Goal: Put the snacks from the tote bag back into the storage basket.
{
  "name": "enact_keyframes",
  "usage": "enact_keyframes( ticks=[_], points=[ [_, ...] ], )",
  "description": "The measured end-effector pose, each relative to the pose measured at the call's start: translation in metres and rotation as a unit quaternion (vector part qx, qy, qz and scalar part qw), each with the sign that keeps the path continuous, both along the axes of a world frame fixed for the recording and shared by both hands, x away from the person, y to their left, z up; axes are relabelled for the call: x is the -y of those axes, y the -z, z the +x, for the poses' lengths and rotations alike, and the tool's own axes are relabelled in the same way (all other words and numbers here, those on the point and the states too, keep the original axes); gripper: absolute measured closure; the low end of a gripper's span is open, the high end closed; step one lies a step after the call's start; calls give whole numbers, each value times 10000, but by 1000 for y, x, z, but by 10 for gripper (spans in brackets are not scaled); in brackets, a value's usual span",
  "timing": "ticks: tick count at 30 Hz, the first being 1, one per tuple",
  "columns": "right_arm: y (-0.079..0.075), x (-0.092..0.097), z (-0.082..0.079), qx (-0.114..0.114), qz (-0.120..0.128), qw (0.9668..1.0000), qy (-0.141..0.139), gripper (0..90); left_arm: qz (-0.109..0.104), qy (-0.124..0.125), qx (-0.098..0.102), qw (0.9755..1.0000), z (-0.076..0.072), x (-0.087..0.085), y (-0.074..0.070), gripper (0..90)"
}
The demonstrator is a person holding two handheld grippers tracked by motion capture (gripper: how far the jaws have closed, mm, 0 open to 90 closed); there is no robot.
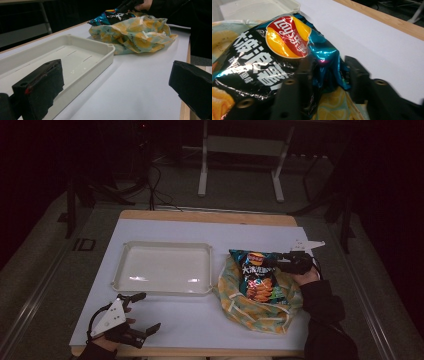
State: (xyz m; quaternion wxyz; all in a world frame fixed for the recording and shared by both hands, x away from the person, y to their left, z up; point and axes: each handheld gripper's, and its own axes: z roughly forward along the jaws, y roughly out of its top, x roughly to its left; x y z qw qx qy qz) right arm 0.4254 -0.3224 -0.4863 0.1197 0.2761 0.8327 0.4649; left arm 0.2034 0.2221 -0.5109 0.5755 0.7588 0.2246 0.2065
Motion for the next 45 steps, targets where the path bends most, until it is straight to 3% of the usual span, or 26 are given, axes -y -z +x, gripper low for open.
enact_keyframes(
  ticks=[6,10,20,24,45],
  points=[
    [-1,0,-1,-56,-119,9999,-51,842,-16,-14,1,10000,0,0,0,0],
    [-3,-2,-2,-52,-231,9997,-76,885,-6,-9,-1,10000,0,0,0,0],
    [-19,2,-8,-4,9,10000,-90,898,-28,-34,6,10000,0,-1,0,0],
    [-34,5,-12,80,181,9997,-153,900,-22,-36,9,10000,0,0,-1,0],
    [-97,5,-28,624,338,9971,-260,899,-56,-40,21,10000,3,1,0,0]
  ],
)
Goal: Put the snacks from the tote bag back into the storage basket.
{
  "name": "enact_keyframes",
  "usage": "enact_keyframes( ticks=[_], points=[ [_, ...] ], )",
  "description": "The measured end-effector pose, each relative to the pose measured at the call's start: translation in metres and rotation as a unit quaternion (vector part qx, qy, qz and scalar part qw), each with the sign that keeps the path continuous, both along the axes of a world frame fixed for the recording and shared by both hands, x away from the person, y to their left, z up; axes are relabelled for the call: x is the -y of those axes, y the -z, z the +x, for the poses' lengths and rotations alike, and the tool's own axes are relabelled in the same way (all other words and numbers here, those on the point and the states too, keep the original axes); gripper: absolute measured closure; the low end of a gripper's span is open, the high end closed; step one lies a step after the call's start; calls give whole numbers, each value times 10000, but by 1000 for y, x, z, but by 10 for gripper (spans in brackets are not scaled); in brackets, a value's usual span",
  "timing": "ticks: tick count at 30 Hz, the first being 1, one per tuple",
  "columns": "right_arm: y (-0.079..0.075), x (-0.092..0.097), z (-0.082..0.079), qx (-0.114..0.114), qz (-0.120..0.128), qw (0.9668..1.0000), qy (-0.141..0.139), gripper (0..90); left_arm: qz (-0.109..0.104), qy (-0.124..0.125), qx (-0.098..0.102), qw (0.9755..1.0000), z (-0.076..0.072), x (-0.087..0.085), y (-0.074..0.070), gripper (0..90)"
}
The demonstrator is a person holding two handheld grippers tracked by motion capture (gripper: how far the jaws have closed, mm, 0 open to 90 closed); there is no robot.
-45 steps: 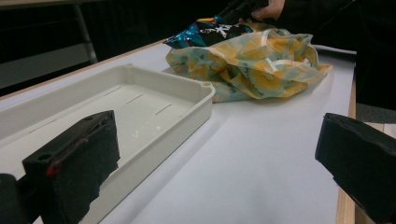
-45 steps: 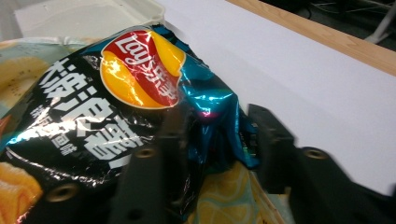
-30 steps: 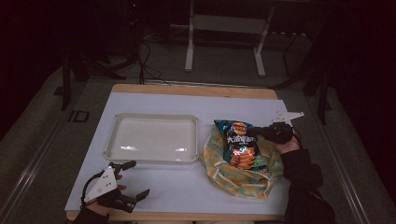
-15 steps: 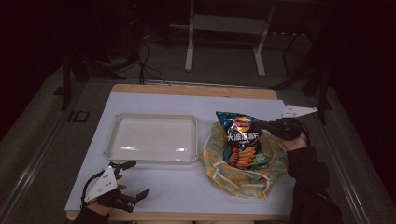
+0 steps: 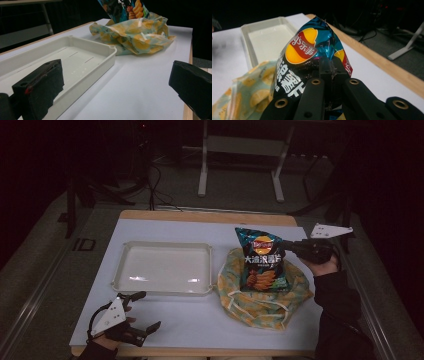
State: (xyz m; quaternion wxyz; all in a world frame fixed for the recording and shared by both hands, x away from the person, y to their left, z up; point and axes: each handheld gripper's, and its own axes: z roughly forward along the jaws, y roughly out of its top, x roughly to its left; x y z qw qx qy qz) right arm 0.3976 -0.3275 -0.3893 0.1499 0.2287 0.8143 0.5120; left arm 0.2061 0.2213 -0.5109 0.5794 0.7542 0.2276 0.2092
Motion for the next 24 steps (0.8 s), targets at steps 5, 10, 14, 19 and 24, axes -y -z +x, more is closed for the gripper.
enact_keyframes(
  ticks=[5,10,14,19,24],
  points=[
    [-14,2,-2,117,115,9999,42,900,7,3,5,10000,1,0,0,0],
    [-28,1,-3,273,247,9992,130,900,13,10,1,10000,1,1,0,0],
    [-40,-3,-3,387,280,9988,111,899,-1,7,7,10000,1,1,0,0],
    [-53,-8,-2,470,289,9984,94,900,-6,7,7,10000,1,1,0,0],
    [-76,-22,-3,671,355,9971,46,899,7,0,12,10000,1,1,0,0]
  ],
)
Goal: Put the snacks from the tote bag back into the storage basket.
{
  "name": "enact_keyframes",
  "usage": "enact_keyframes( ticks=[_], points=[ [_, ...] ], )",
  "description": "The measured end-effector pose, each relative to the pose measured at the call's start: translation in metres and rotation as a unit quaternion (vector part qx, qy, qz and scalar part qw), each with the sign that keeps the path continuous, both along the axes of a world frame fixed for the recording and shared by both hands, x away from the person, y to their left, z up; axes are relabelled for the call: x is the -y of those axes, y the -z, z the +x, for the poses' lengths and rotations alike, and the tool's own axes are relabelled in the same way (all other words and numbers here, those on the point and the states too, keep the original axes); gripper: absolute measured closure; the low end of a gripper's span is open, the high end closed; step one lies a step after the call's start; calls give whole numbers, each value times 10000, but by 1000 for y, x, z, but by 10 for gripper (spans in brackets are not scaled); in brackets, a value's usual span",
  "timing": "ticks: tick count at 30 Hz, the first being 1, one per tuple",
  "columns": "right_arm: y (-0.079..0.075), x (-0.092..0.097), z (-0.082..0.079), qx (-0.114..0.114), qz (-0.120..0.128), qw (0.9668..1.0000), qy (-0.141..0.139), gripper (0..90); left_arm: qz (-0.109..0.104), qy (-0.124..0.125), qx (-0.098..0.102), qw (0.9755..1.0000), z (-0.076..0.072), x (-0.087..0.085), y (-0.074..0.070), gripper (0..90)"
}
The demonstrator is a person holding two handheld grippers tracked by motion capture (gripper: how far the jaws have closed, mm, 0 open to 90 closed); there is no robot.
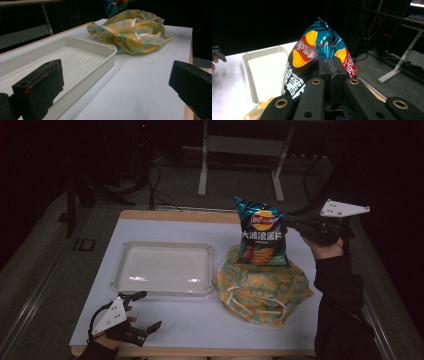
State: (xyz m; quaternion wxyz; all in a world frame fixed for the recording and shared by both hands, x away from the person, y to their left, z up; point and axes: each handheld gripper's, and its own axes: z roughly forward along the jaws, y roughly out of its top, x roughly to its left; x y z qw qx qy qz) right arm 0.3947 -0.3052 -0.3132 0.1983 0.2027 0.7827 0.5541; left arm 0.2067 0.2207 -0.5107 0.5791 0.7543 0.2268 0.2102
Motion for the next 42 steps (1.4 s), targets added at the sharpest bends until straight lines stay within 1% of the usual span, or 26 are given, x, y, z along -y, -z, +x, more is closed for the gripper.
enact_keyframes(
  ticks=[3,4,5,8,9,11,15,20,21,22,24,25,27,30,31,32,33,34,35,39,40,41,42],
  points=[
    [-6,-10,-1,30,37,10000,-39,899,0,-13,13,10000,0,0,0,0],
    [-6,-10,-1,30,37,10000,-39,899,0,-13,13,10000,0,0,0,0],
    [-9,-17,-1,42,43,10000,-53,900,11,-30,28,10000,-1,0,0,0],
    [-10,-22,-1,52,49,9999,-78,900,-3,-40,49,10000,-1,0,0,0],
    [-12,-29,-2,58,76,9999,-90,899,-7,-48,49,10000,-1,-1,0,0],
    [-12,-31,-2,74,93,9999,-97,900,-18,-52,42,10000,-1,0,1,0],
    [-13,-50,-3,73,136,9997,-189,900,1,-54,42,10000,-1,0,1,0],
    [-12,-68,-4,62,203,9994,-285,899,-37,-104,49,9999,-1,-1,1,0],
    [-12,-72,-4,93,193,9994,-280,899,-34,-118,54,9999,-2,-1,1,0],
    [-11,-75,-4,63,217,9993,-304,899,-40,-116,53,9999,-2,-1,1,0],
    [-9,-83,-4,86,238,9991,-335,899,-38,-113,58,9999,-2,-1,1,0],
    [-8,-87,-4,55,287,9989,-371,899,-32,-114,59,9999,-2,-1,1,0],
    [-7,-93,-4,51,355,9987,-367,899,-25,-121,62,9999,-2,-1,1,0],
    [-3,-106,-4,50,447,9980,-441,899,-22,-134,70,9999,-2,-1,1,0],
    [-2,-111,-4,52,444,9978,-479,899,-25,-136,78,9999,-2,-1,1,0],
    [-2,-111,-4,52,444,9978,-479,899,-25,-136,78,9999,-2,-1,1,0],
    [1,-122,-5,20,492,9973,-537,899,-26,-150,87,9998,-2,-2,1,0],
    [1,-122,-5,20,492,9973,-537,899,-26,-150,87,9998,-2,-2,1,0],
    [6,-132,-5,15,514,9970,-581,899,-56,-158,95,9998,-2,-2,1,0],
    [15,-150,-5,-44,567,9961,-678,899,-71,-172,112,9998,-3,-3,0,0],
    [15,-150,-5,-44,567,9961,-678,899,-71,-172,112,9998,-3,-3,0,0],
    [17,-154,-5,-65,597,9959,-676,899,-71,-172,112,9998,-3,-3,0,0],
    [21,-162,-5,-108,649,9953,-706,899,-63,-169,124,9998,-3,-3,0,0]
  ],
)
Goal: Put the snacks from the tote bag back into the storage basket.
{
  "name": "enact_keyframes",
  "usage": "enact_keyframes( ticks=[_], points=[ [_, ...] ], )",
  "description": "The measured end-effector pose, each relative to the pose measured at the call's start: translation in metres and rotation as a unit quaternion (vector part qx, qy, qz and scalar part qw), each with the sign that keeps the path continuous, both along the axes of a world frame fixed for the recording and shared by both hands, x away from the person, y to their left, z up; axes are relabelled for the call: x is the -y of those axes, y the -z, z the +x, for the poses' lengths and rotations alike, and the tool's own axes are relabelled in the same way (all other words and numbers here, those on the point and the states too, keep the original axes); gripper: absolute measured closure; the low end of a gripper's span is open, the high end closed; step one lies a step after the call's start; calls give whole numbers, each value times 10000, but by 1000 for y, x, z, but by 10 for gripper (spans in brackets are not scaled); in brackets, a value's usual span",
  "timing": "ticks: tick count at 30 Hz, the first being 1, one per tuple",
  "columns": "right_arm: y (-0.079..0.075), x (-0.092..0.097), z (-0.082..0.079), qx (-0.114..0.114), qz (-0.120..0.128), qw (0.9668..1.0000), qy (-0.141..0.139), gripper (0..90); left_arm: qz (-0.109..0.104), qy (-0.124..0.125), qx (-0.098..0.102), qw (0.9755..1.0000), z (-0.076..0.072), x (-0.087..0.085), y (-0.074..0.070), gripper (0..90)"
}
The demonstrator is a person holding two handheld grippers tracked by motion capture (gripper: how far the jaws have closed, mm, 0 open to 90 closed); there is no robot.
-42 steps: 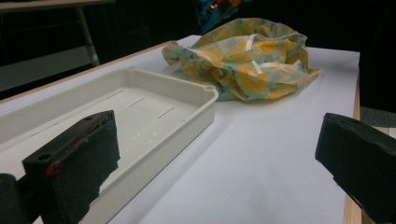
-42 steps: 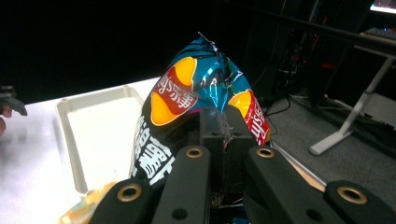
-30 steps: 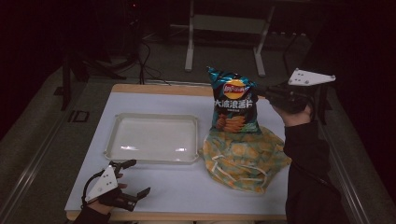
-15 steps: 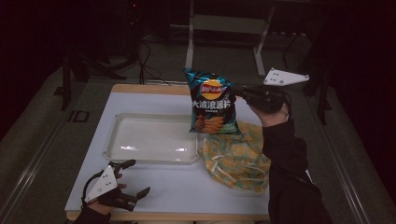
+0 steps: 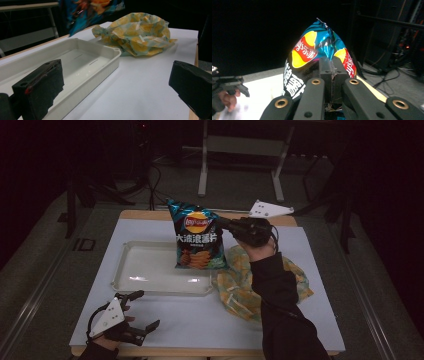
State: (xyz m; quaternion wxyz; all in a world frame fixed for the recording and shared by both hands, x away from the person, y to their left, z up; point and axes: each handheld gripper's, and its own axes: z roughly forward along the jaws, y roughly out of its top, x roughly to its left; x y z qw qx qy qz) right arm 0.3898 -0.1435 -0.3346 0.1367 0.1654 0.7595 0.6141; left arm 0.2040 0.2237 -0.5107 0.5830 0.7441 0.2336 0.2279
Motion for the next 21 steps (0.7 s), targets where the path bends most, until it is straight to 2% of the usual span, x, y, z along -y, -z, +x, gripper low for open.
enact_keyframes(
  ticks=[5,8,12,21],
  points=[
    [12,-20,-2,-57,173,9998,-68,899,16,11,7,10000,0,0,0,0],
    [22,-32,-2,-172,322,9993,-116,899,7,2,5,10000,0,0,0,0],
    [34,-48,-1,-260,274,9992,-158,899,2,19,9,10000,0,0,0,0],
    [66,-68,7,-588,384,9972,-241,899,-10,40,-8,10000,0,0,1,0]
  ],
)
